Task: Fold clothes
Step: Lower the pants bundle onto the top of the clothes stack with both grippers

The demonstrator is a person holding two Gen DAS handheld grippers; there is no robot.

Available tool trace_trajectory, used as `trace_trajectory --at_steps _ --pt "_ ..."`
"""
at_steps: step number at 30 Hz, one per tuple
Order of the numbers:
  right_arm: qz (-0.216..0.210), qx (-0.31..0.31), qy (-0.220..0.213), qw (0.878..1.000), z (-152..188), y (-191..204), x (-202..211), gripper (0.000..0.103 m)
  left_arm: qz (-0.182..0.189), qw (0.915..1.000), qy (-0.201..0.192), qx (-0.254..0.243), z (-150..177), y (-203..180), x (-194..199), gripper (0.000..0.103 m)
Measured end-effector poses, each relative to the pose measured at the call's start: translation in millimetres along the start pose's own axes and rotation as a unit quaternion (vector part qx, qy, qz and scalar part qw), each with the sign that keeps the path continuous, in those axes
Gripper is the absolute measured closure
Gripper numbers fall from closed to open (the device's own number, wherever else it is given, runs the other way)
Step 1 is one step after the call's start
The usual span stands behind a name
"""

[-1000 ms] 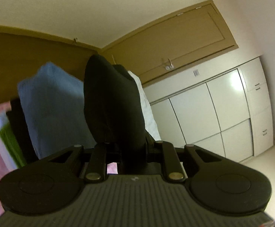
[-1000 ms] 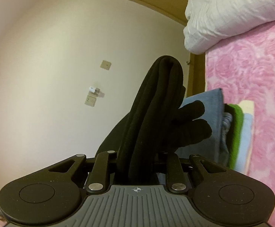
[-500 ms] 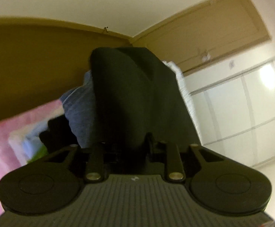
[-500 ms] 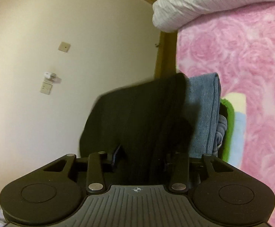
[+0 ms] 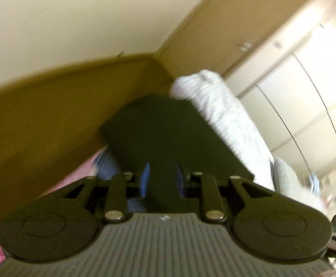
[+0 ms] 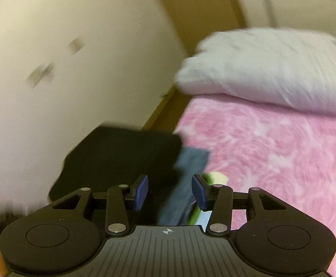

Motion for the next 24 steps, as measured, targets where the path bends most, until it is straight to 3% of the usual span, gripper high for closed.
trace_trajectory --at_steps 5,9,14,18,20,24 --pt "-0.004 0.127 0.024 0.992 51.8 58.6 -10.6 0.056 -0.011 0.9958 -0.012 -0.09 -23.4 -16.0 -44.1 0.085" --pt "0.044 0.178 0.077 0.98 87.3 57.0 -47.2 0.056 -0.048 0.9891 0.063 -0.124 4.1 -14.7 -83.2 0.089" --pt "0.047 0.142 0.096 0.984 88.4 34.5 -61.5 0.056 -0.036 0.9875 0.073 -0.135 15.3 -26.2 -79.8 0.089" --pt "0.08 0.116 0.099 0.985 79.6 23.6 -56.7 0.056 -0.014 0.9858 0.079 -0.148 9.9 -28.7 -76.5 0.089" --pt "0.089 0.109 0.086 0.986 72.1 24.2 -44.7 0.056 0.004 0.9837 0.073 -0.164 -4.4 -31.6 -80.9 0.089" --pt "0.096 0.106 -0.006 0.99 47.2 32.7 -24.7 0.056 0.031 0.9805 0.065 -0.183 -19.5 -50.1 -107.9 0.089"
Point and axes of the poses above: each gripper's, at about its wrist camera, not at the fingertips, and x roughly against the way its jaws point, y to its left, z to its underside, the point moved 4 cm from there along -x, roughly the way its jaws point, and after that the axes turned 3 degrees about z, right-handed, at the moved point
